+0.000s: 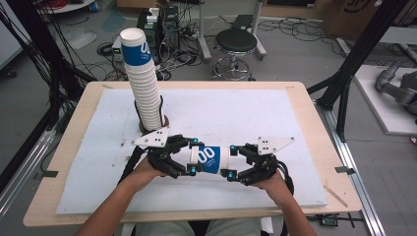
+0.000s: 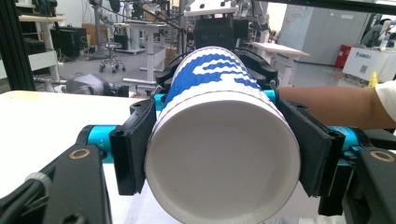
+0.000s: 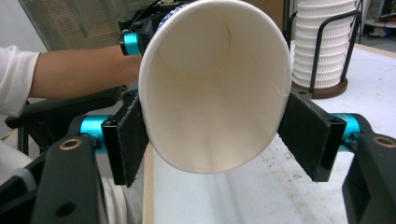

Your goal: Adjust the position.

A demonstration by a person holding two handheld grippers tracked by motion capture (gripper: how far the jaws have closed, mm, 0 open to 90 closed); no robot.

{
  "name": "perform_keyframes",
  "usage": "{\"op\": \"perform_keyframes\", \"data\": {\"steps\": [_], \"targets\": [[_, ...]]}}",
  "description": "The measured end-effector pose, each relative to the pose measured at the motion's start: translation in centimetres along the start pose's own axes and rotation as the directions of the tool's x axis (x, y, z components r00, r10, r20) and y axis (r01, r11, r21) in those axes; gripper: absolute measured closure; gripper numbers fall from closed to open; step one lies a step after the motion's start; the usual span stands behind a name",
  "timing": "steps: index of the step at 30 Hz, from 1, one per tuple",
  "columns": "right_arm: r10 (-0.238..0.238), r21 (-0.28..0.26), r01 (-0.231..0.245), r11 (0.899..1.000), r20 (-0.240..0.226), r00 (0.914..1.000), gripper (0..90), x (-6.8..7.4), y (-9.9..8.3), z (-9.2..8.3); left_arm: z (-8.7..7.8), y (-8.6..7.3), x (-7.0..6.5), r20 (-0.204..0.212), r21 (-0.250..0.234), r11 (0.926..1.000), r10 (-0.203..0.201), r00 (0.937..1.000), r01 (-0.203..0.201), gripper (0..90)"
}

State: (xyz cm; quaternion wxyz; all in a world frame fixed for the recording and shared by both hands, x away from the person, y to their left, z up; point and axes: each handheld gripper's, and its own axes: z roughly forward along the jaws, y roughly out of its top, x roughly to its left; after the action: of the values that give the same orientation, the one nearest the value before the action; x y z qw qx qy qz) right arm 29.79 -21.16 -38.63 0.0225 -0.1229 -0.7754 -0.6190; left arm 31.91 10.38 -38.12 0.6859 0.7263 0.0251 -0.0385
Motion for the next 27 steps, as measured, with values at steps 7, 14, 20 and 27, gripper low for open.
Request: {"op": "perform_keyframes", "data": {"steps": [7, 14, 20, 27], "targets": [[-0.013, 0.032, 0.012, 0.999, 0.013, 0.9998, 30.1, 0.1, 0.2, -0.1, 0.1, -0.1, -0.1, -0.025, 0.028, 0.9996, -0.001, 0.9997, 0.001, 29.8], [-0.031, 0.076, 0.027, 0.997, 0.056, 0.9979, 30.1, -0.1, 0.9, -0.6, 0.0, -0.2, -0.1, -0.147, 0.067, 0.9958, -0.053, 0.9877, 0.063, 15.8], [-0.046, 0.142, 0.03, 0.989, 0.11, 0.9929, 30.0, -0.3, 1.9, -1.9, -1.4, -0.3, 0.1, -0.209, 0.065, 0.9946, -0.065, 0.9757, 0.08, 15.9], [-0.044, 0.169, 0.019, 0.985, 0.149, 0.9878, 30.0, -0.5, 2.4, -3.0, -2.7, -0.7, 0.0, -0.252, 0.072, 0.9938, -0.064, 0.9657, 0.085, 16.1]]}}
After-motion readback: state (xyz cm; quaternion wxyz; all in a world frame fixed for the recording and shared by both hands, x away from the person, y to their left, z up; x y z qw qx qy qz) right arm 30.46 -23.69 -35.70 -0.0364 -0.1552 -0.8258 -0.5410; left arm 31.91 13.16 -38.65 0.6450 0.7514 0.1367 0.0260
